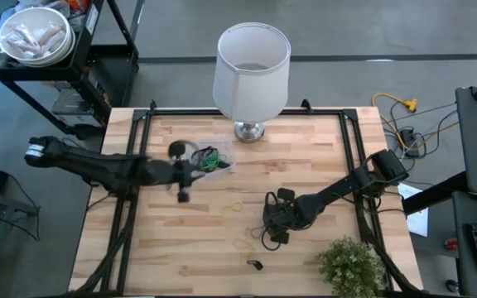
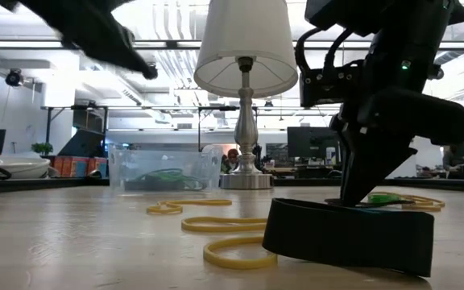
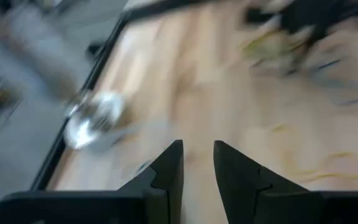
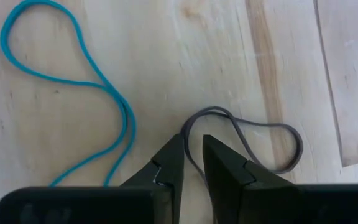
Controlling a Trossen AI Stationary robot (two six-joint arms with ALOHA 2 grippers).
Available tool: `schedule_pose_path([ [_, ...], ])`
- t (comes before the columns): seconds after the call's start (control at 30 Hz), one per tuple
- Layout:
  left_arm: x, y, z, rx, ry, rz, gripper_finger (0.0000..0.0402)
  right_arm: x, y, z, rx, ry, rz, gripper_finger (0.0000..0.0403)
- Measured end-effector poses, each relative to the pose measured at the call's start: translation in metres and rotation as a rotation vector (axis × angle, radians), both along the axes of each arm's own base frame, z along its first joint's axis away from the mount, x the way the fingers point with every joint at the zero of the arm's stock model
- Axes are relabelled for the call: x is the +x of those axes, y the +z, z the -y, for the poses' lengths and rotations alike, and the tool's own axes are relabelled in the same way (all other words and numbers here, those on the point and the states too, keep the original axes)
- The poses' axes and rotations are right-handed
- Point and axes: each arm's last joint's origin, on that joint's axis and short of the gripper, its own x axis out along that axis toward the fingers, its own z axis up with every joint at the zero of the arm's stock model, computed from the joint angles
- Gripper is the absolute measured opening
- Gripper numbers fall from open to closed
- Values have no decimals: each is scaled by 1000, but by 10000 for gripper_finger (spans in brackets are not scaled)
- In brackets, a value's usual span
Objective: Pick and place rubber bands into bin
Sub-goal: Put the purple rubber band into the transparent bin
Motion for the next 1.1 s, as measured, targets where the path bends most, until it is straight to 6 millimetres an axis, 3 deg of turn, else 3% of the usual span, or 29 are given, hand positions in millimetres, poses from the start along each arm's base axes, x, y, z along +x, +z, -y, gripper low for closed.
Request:
schedule_pose_path([
  [0.13, -22, 14, 31, -64, -174, 102, 73, 0, -1, 0, 3, -8, 0, 56],
  [0.3, -42, 13, 67, -103, -405, 133, 73, 0, -1, 0, 15, -26, 5, 56],
  [0.47, -48, 10, 97, -69, -573, 99, 73, -1, -2, -3, 32, 8, -6, 37],
  [0.57, -48, 2, 109, -10, -634, 59, 73, -2, -2, -7, 19, 54, -8, 13],
  [0.77, -36, -18, 122, 52, -644, -43, 73, 0, 5, -17, -53, 165, 10, 9],
  [1.1, -12, -41, 144, 309, -758, -38, 73, 25, 43, -30, -306, 320, 161, 8],
])
